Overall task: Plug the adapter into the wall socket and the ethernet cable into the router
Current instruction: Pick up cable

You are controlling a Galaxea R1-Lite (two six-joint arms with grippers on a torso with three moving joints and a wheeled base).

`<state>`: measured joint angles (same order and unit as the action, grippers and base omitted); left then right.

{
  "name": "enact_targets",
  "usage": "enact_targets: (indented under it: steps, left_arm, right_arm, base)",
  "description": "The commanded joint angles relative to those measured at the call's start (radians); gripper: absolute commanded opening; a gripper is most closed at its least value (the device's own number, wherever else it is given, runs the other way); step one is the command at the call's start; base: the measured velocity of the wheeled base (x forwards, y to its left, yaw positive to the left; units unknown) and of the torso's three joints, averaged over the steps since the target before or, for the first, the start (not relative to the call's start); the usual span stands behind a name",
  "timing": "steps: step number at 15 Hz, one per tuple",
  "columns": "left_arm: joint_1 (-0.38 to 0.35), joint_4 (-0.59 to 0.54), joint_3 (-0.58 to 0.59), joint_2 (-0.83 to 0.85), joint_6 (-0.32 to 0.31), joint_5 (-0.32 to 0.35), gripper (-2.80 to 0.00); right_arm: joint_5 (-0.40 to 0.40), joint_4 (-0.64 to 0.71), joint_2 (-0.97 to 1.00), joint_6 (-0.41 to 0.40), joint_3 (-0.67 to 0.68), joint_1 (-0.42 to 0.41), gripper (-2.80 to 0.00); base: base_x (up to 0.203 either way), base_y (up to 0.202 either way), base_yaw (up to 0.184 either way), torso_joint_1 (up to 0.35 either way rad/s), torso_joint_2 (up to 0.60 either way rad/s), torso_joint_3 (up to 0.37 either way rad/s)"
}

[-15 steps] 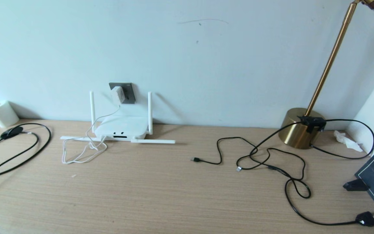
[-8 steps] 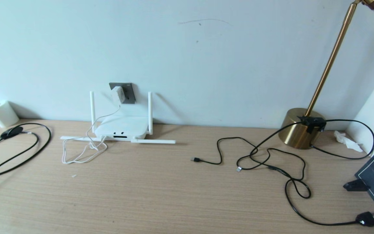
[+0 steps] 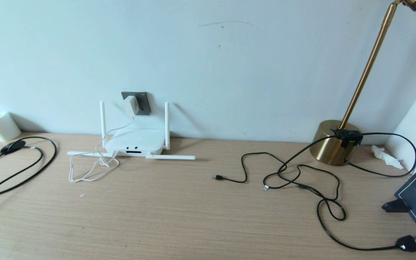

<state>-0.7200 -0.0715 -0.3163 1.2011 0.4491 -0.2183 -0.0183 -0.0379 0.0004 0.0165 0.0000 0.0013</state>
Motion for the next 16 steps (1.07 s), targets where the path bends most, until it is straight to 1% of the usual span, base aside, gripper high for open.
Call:
enact_targets:
  steps: [1,13,16]
  left_arm:
    - [0.001,0.002,-0.006,0.002,0.003,-0.001,0.00]
    - [0.011,0.047,-0.004,0.074,0.000,0.005,0.00]
    - [0.046,0.050,-0.004,0.080,0.002,0.002,0.00]
  right_arm:
    - [0.000,0.000,0.000,0.000,0.011,0.000,-2.80]
    - [0.000,0.000,0.000,0.000,0.011,0.000,-2.80]
    - [0.000,0.000,0.000,0.000,0.011,0.000,-2.80]
  base:
    - [0.000,0.000,0.000,0.000,0.00,0.000]
    - [0.000,0.000,0.000,0.000,0.00,0.000]
    - [0.000,0.000,0.000,0.000,0.00,0.000]
